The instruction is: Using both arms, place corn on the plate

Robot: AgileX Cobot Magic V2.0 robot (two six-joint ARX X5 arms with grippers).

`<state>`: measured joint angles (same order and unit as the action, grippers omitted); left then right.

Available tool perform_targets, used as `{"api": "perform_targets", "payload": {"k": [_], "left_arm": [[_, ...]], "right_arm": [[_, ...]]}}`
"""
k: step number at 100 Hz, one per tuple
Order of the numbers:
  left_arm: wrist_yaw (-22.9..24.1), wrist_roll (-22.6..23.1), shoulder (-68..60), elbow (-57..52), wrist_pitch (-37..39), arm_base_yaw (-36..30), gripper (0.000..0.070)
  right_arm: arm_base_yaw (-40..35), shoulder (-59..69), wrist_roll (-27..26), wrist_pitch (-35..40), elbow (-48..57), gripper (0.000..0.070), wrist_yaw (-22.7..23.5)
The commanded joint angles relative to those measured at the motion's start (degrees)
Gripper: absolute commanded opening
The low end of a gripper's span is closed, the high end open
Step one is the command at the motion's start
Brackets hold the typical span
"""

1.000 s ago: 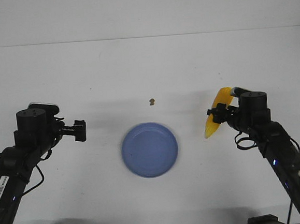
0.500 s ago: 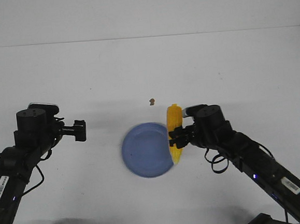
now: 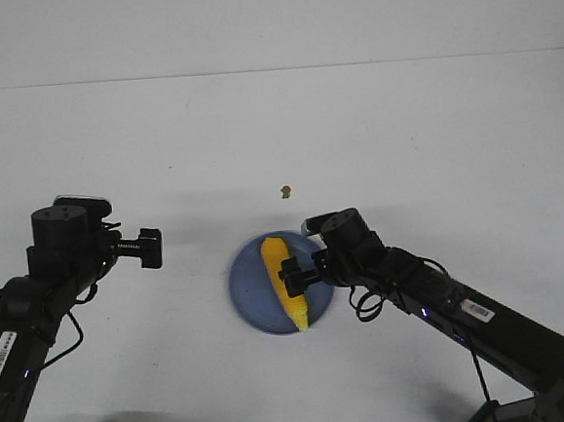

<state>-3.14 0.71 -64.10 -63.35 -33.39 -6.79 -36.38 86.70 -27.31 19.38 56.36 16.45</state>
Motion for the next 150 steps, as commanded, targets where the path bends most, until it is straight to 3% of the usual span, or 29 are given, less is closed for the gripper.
{"api": "perform_targets", "payload": {"k": [1,13,28,55,68,91,108,138,150], "left_arm": [[-0.1,-0.1,-0.7,-0.8,0.3,-0.1,0.0667],[0.0,0.0,-0.7,-0.8,0.1,-0.1,0.0665],[0.0,-0.9,-0.6,-0.8,0.9,-0.1,0.0664],[0.0,-1.2,1.3,-0.8,1.6,0.0,0.0664],[-0.1,-1.8,5.7,-0.7,2.6,-0.1,0.0664],[-0.1,-1.8,15.7,1.7,3.5,-0.1,0.0664],[-0.1,-3.4,23.2,9.2,6.5,-0.1,0.0664],[-0.1,-5.0,35.9,23.5,8.0,-0.1,0.0664],[-0.1,-5.0,39.1,27.1,8.3,-0.1,0.0664]], "right_arm": [[-0.5,-0.1,-0.3,-0.8,0.7,0.0647,-0.3],[0.0,-2.3,0.2,-1.0,0.7,0.0647,-2.4],[2.0,-9.2,3.7,0.0,0.7,0.0647,-8.5],[11.6,-29.1,14.9,9.4,0.7,0.0647,-22.6],[17.5,-39.6,19.1,14.0,0.7,0.0647,-27.0],[25.5,-56.4,23.4,18.2,0.4,0.0647,-26.9],[26.2,-63.5,24.0,20.0,-1.9,0.0647,-26.6],[26.2,-76.3,24.4,20.1,-16.4,0.0646,-26.4],[26.2,-79.4,24.5,17.8,-21.4,0.0646,-24.2]]}}
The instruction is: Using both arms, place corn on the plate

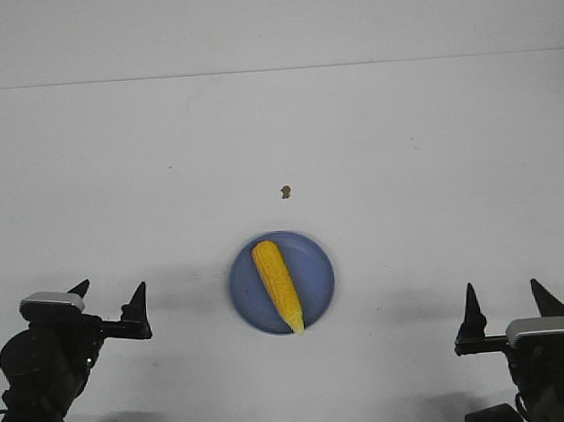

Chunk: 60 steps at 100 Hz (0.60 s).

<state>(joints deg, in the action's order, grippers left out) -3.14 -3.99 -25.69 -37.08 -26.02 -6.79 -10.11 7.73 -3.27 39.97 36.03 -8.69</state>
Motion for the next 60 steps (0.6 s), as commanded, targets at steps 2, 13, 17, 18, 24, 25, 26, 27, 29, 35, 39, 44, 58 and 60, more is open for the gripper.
{"api": "perform_targets", "payload": {"k": [2,13,17,18,24,25,26,27,29,35,39,44,58,60], "left_arm": [[-0.1,-0.3,1.0,1.2,0.9,-0.1,0.0664],[-0.1,-1.4,2.3,2.8,1.5,-0.1,0.0663],[0.0,-1.4,2.3,2.9,1.8,-0.1,0.0651],[0.0,-1.4,2.3,2.9,1.9,-0.1,0.0646],[0.2,-1.4,2.3,2.9,2.4,0.0,0.0544],[0.1,-1.4,2.3,2.9,2.5,0.0,0.0503],[0.2,-1.4,2.3,2.9,2.6,0.0,0.0489],[0.2,-1.4,2.3,2.9,2.6,0.0,0.0461],[0.2,-1.4,2.3,2.9,2.8,0.0,0.0398],[0.1,-1.2,2.3,2.9,3.4,0.0,0.0212],[0.1,-1.2,2.3,2.9,3.7,0.0,0.0107],[0.1,-1.2,2.3,2.9,3.8,0.0,0.0013],[0.1,-1.2,2.3,2.9,3.8,0.0,0.0],[0.1,-1.2,2.3,2.9,3.8,0.0,0.0]], "right_arm": [[-0.1,-0.8,0.6,-3.1,-1.0,0.0646,1.2],[0.0,-1.2,0.5,-4.5,-1.0,0.0645,0.6],[0.0,-1.2,0.5,-4.5,-1.0,0.0645,-0.3],[0.0,-1.2,0.5,-4.5,-1.0,0.0645,-0.7],[0.0,-1.2,0.5,-4.5,-1.0,0.0643,-1.7],[0.0,-1.2,0.5,-4.6,-1.0,0.064,-1.9],[0.0,-1.2,0.5,-4.6,-1.0,0.0637,-1.9],[0.0,-1.2,0.5,-4.7,-1.0,0.0627,-2.0],[0.0,-1.2,0.5,-4.8,-1.0,0.0611,-2.0],[0.0,-1.3,0.5,-5.1,-1.0,0.0483,-2.2],[0.0,-1.3,0.5,-5.3,-1.0,0.0337,-2.3],[0.0,-1.3,0.5,-5.5,-1.0,0.0104,-2.3],[0.0,-1.3,0.5,-6.3,-1.0,0.001,-2.4],[0.0,-1.3,0.5,-6.5,-1.0,0.001,-2.4]]}}
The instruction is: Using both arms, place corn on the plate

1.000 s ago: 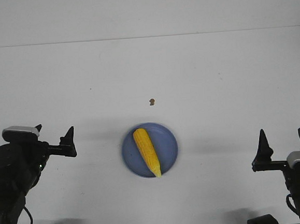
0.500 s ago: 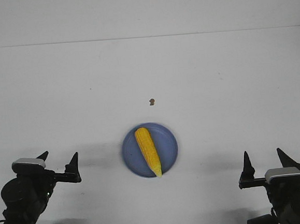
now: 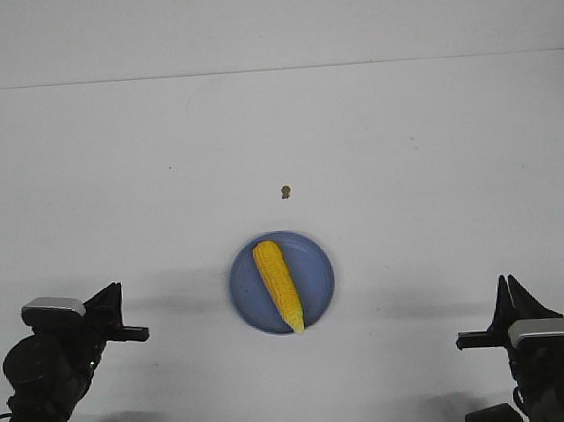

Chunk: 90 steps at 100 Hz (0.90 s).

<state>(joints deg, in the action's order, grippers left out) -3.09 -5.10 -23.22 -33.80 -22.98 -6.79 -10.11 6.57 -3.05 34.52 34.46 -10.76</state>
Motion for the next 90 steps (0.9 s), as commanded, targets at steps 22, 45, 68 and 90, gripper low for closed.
{"api": "perform_targets", "payload": {"k": [22,45,68,90], "left_arm": [[0.1,-0.6,0.1,-0.4,0.7,0.0,0.0015],[0.1,-0.5,0.7,-0.4,0.8,0.0,0.0015],[0.1,-0.5,1.1,-0.4,0.8,0.0,0.0015],[0.3,0.1,2.1,-0.4,0.9,0.0,0.0012]], "right_arm": [[0.0,-0.1,0.3,-1.1,0.5,0.001,-0.2],[0.0,-0.1,0.3,-1.1,0.5,0.001,-0.2],[0.0,-0.1,0.3,-1.1,0.5,0.001,-0.2],[0.0,-0.1,0.3,-1.1,0.5,0.001,-0.2]]}}
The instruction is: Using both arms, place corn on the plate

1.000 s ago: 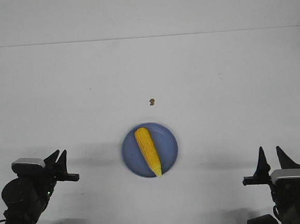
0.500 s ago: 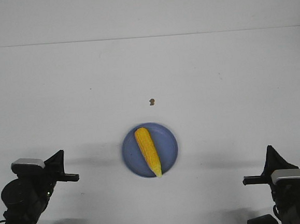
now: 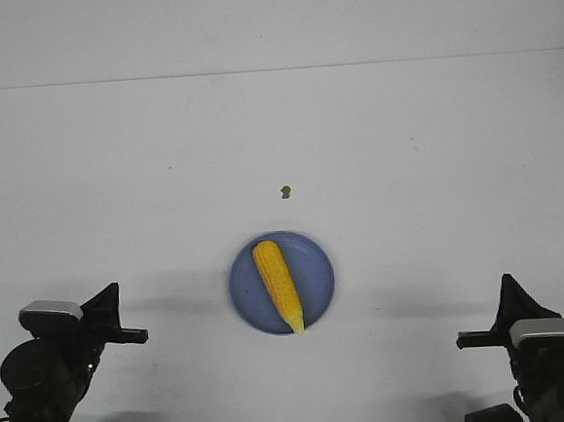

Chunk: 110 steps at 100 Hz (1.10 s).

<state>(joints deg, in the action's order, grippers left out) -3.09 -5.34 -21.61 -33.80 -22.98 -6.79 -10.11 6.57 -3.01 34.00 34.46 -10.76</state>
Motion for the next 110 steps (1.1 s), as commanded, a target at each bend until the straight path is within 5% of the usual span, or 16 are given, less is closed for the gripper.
{"api": "perform_targets", "payload": {"k": [1,23,51,110], "left_arm": [[0.8,1.0,0.7,-0.4,1.1,0.0,0.0012],[3.6,6.0,7.1,1.9,7.1,0.1,0.0012],[3.6,-0.3,17.4,18.4,23.1,0.1,0.0012],[3.6,-0.1,21.4,33.0,34.0,0.1,0.0013]], "right_arm": [[0.0,-0.1,0.2,-0.6,0.5,0.001,-0.2],[0.0,-0.1,0.2,-0.6,0.5,0.001,-0.2],[0.0,-0.1,0.2,-0.6,0.5,0.001,-0.2],[0.0,-0.1,0.2,-0.6,0.5,0.001,-0.2]]}}
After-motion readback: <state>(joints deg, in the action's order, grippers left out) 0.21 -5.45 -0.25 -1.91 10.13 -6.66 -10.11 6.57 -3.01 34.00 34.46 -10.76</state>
